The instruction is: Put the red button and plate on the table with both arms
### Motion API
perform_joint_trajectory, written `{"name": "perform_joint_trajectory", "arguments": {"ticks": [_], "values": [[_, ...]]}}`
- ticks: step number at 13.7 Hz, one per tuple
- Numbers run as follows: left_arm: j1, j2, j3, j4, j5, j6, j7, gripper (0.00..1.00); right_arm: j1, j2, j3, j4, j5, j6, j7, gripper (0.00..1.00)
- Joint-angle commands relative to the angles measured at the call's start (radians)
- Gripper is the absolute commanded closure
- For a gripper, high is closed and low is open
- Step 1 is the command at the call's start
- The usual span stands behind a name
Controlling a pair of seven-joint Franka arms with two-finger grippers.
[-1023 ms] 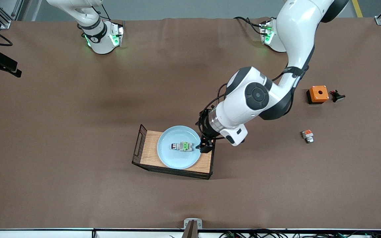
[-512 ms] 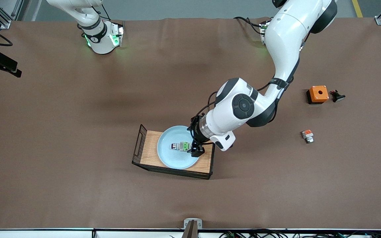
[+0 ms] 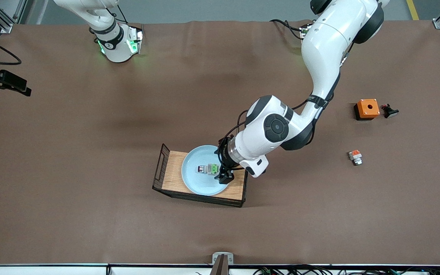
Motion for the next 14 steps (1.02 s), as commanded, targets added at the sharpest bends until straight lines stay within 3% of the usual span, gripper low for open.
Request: {"name": "perform_joint_trajectory", "arguments": {"ticks": [1,4,8,11,14], "values": [[-0.025,0.031,0.016,0.050,-0.016,0.012,-0.005,0.00,-0.008,0.034,0.006,0.022,-0.009,-0.015,0.010,0.00],[-0.032,0.037,0.022,0.050,-0.016,0.026,-0.002,0.00,-0.005,0.034,0.007,0.034,0.005,-0.016,0.025,0.00],[-0.036,0.039,0.030,0.050,-0.016,0.029,-0.002,0.03,0.025,0.033,0.012,0.034,0.049,-0.042,0.258,0.00],[-0.036,0.039,0.030,0.050,-0.016,0.033,-0.007,0.23,0.036,0.031,0.013,0.036,0.126,-0.049,0.460,0.00],[-0.034,0.039,0.029,0.050,-0.018,0.033,-0.013,0.38,0.068,0.031,0.013,0.036,0.131,-0.047,0.575,0.00]]}}
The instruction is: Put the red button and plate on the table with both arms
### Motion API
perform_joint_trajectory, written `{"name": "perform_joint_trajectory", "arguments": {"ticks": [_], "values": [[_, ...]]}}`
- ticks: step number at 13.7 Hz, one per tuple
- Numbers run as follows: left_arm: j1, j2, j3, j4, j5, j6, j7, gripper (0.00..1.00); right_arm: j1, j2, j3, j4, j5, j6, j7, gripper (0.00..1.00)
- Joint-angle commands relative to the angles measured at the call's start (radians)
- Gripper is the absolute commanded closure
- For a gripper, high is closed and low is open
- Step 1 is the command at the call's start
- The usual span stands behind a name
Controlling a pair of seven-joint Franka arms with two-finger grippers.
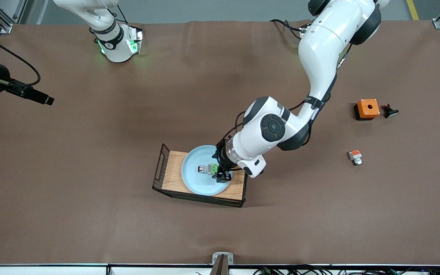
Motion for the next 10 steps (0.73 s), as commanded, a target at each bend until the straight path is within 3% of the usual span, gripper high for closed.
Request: {"name": "perform_joint_trajectory", "arguments": {"ticks": [1,3,5,6,10], "values": [[-0.017,0.026,0.015,0.044,-0.016,0.006,-0.019,0.42,0.029,-0.001,-0.001,0.019,0.019,-0.015,0.071,0.00],[-0.017,0.024,0.015,0.044,-0.018,0.006,-0.036,0.60,0.080,-0.001,-0.001,0.045,0.017,-0.013,0.111,0.00],[-0.011,0.012,0.015,0.044,-0.024,-0.016,-0.037,0.95,0.118,0.000,-0.001,0.048,0.027,-0.007,0.279,0.00],[-0.006,0.004,0.015,0.044,-0.024,-0.052,-0.031,1.00,0.140,0.000,-0.002,0.049,0.048,-0.002,0.357,0.00],[0.057,-0.103,0.008,0.050,-0.050,-0.198,-0.027,1.00,0.201,0.005,-0.004,0.048,0.102,0.024,0.580,0.00]]}}
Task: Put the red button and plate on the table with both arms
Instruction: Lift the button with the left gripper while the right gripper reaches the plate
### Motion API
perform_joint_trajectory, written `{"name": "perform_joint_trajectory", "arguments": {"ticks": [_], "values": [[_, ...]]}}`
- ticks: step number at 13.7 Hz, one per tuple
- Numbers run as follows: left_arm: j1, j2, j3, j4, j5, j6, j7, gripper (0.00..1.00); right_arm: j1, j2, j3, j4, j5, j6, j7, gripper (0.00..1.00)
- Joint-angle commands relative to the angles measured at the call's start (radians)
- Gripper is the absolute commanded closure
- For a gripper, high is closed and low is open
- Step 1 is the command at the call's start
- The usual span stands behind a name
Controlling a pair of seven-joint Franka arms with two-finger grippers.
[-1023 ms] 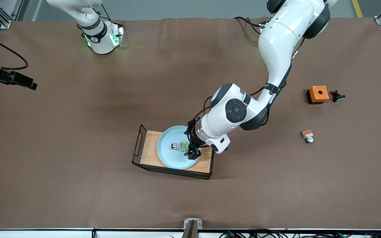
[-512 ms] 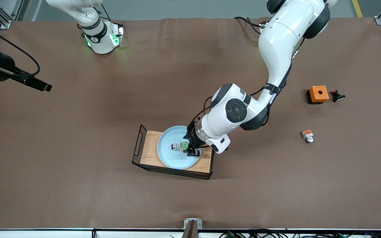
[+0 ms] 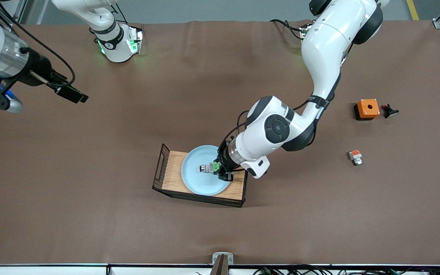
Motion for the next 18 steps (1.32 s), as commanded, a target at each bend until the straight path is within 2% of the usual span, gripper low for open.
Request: {"name": "perform_joint_trajectory", "arguments": {"ticks": [1,3,5,8,10,12,14,16,18], "values": [[0.042,-0.108,0.004,0.006,-0.036,-0.147,0.024,1.00,0.024,0.009,-0.008,0.013,0.039,0.016,0.129,0.00],[0.053,-0.179,0.007,0.000,-0.033,-0.300,0.221,1.00,0.024,0.016,-0.011,0.015,0.067,0.019,0.152,0.00],[0.073,-0.249,0.019,-0.009,-0.006,-0.393,0.447,1.00,0.028,0.016,-0.012,0.010,0.061,0.027,0.150,0.00],[0.167,-0.297,0.013,-0.022,0.002,-0.549,0.790,1.00,0.043,0.043,-0.014,-0.007,0.038,0.142,0.143,0.00],[0.229,-0.314,0.015,-0.034,0.007,-0.646,0.982,1.00,0.071,0.057,-0.014,-0.019,0.035,0.148,0.146,0.00],[0.289,-0.337,0.018,-0.070,0.025,-0.684,1.156,1.00,0.105,0.069,-0.012,-0.022,0.009,0.153,0.147,0.00],[0.341,-0.361,0.016,-0.145,0.045,-0.685,1.286,1.00,0.155,0.094,-0.011,-0.021,0.001,0.157,0.149,0.00],[0.377,-0.369,0.016,-0.215,0.079,-0.669,1.421,1.00,0.200,0.126,-0.008,-0.021,0.006,0.157,0.162,0.00],[0.408,-0.395,0.015,-0.325,0.112,-0.598,1.545,1.00,0.229,0.143,-0.008,-0.021,0.001,0.173,0.227,0.00]]}}
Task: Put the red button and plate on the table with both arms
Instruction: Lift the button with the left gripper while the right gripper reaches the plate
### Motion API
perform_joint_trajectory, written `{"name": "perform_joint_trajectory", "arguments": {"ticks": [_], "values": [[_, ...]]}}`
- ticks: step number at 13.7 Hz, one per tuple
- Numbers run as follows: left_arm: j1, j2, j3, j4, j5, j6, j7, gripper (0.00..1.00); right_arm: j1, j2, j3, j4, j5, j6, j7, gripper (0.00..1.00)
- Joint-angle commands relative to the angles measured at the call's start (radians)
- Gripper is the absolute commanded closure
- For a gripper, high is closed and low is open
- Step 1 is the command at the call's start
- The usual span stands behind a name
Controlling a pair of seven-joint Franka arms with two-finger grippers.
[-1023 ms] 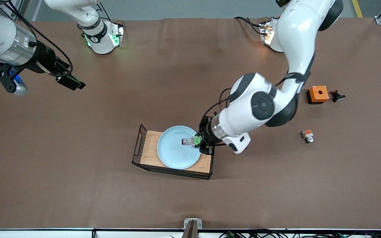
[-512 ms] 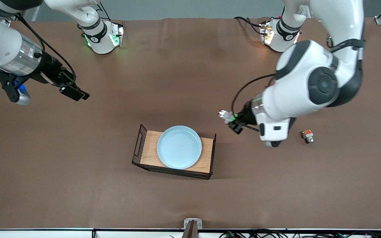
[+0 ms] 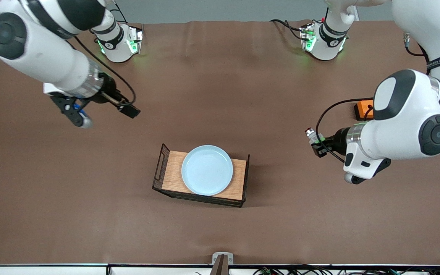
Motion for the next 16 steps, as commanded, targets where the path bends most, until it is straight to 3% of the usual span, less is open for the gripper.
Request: {"name": "perform_joint_trajectory", "arguments": {"ticks": [1,4,5,8,11,16], "values": [[0.039,-0.099,-0.004,-0.224,0.038,0.130,0.162,1.00,0.030,0.024,-0.006,0.003,-0.019,0.038,0.106,0.00],[0.092,-0.162,-0.004,-0.474,0.040,0.373,0.336,1.00,0.059,0.087,-0.006,0.003,-0.017,0.107,0.163,0.00],[0.114,-0.160,-0.004,-0.515,0.040,0.429,0.394,1.00,0.066,0.095,-0.006,0.003,-0.014,0.118,0.163,0.00],[0.172,-0.125,-0.002,-0.550,0.040,0.492,0.555,1.00,0.066,0.139,-0.006,0.004,-0.003,0.162,0.221,0.00],[0.205,-0.067,-0.002,-0.556,0.040,0.538,0.686,1.00,0.085,0.193,-0.006,0.010,-0.003,0.253,0.460,0.00],[0.189,0.018,-0.002,-0.554,0.102,0.632,0.684,1.00,0.157,0.285,-0.006,0.044,-0.008,0.362,0.507,0.00]]}}
